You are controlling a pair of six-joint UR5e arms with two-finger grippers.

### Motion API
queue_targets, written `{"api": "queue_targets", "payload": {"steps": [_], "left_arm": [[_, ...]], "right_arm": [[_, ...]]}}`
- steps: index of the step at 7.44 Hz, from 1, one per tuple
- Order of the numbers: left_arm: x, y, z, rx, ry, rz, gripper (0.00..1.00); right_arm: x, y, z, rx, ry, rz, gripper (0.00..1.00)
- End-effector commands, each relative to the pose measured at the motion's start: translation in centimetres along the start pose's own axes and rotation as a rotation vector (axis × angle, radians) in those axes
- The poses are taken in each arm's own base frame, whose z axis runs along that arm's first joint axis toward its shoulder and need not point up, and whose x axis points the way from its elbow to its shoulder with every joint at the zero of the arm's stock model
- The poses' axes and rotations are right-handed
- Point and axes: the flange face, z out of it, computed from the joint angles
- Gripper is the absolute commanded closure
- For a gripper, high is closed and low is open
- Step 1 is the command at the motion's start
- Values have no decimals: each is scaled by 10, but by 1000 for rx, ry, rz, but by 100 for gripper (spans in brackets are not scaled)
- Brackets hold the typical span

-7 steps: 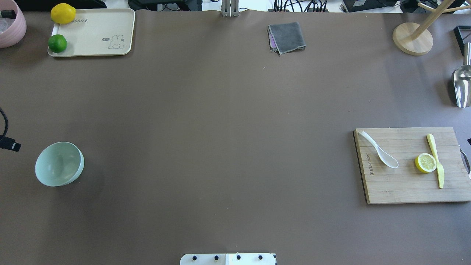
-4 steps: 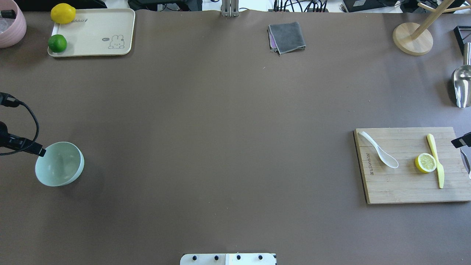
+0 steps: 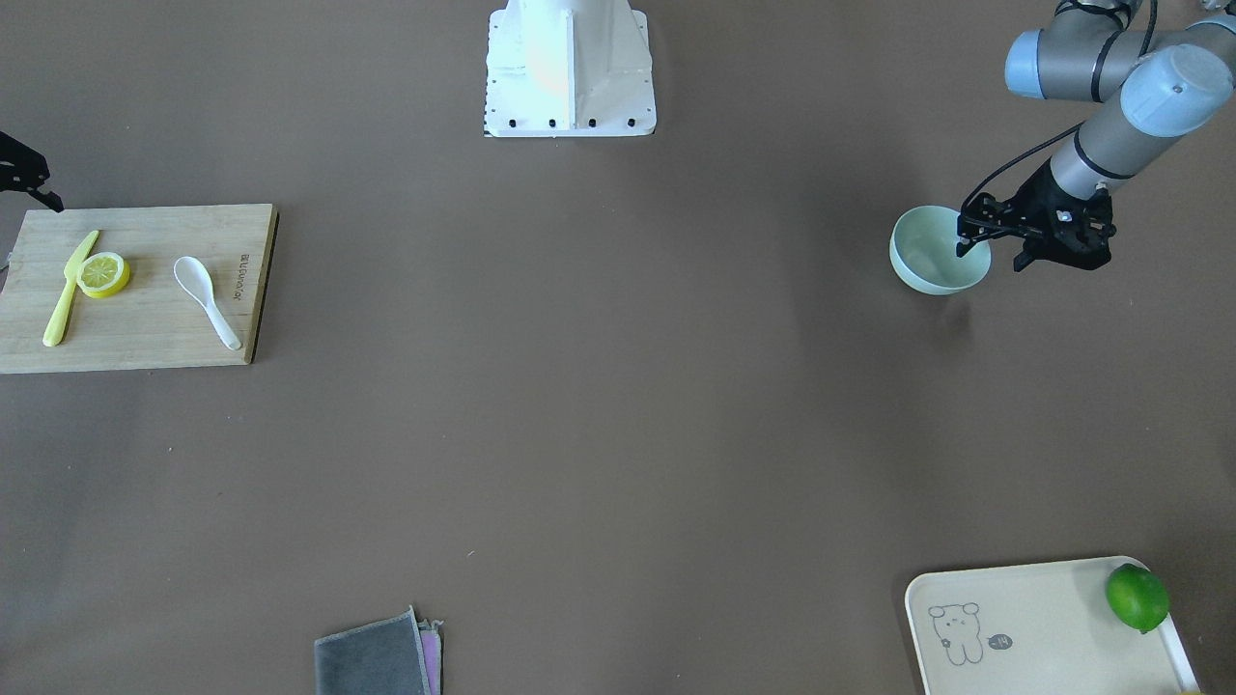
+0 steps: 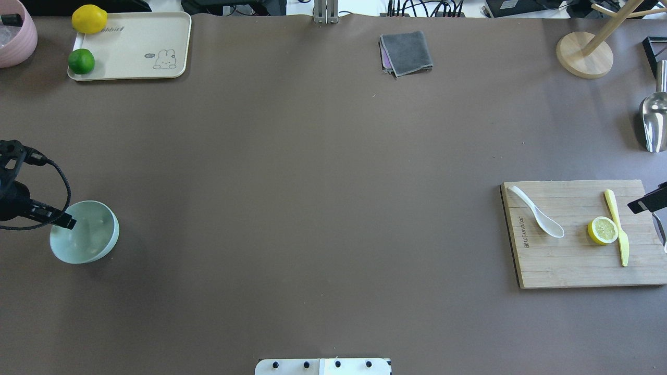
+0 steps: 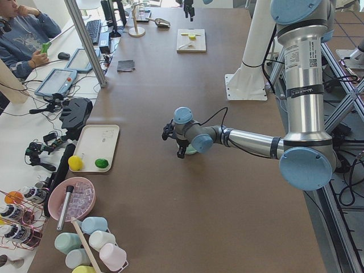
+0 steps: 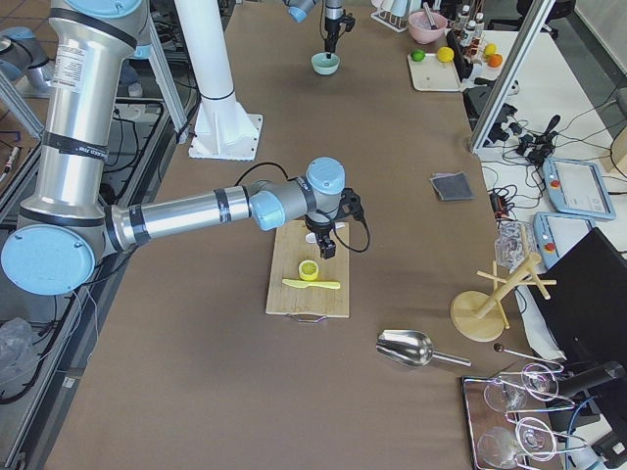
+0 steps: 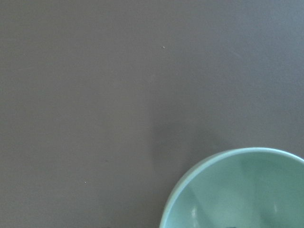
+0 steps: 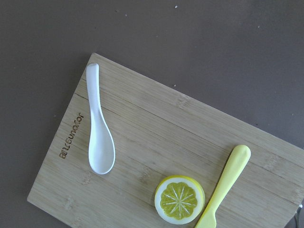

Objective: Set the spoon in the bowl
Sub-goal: 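Move left gripper to green bowl rim while right gripper approaches white spoon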

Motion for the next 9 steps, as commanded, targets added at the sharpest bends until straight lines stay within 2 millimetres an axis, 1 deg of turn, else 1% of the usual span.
{"api": "queue_targets", "payload": {"steps": [1,2,3,4,5,6,7,8,9], "left_arm": [[1,-1,3,-1,4,3,86],[7,-3,5,-1,9,13,100],[11,-2,5,-2,13,18,100],[17,-5,-1,11,19,25,100],[42,-15,-19,41,49,-31,100],[69,-28,-21,40,71,-84,100],[104,-53,-32,28,67,-130,100],[155,-80,-46,1,62,-194,100],[222,-105,-59,-12,87,-242,100]], "right_arm": [[-2,-1,1,-3,-1,7,1],[-3,-1,2,-5,-2,19,1],[-4,-2,2,-4,-3,20,1],[-10,-13,0,7,-4,32,2],[-24,-28,5,10,3,52,3],[-39,-38,16,-1,20,34,5],[-55,-51,25,-2,31,-7,6],[-66,-55,38,-20,37,-34,7],[-81,-63,48,-27,45,-69,8]]}}
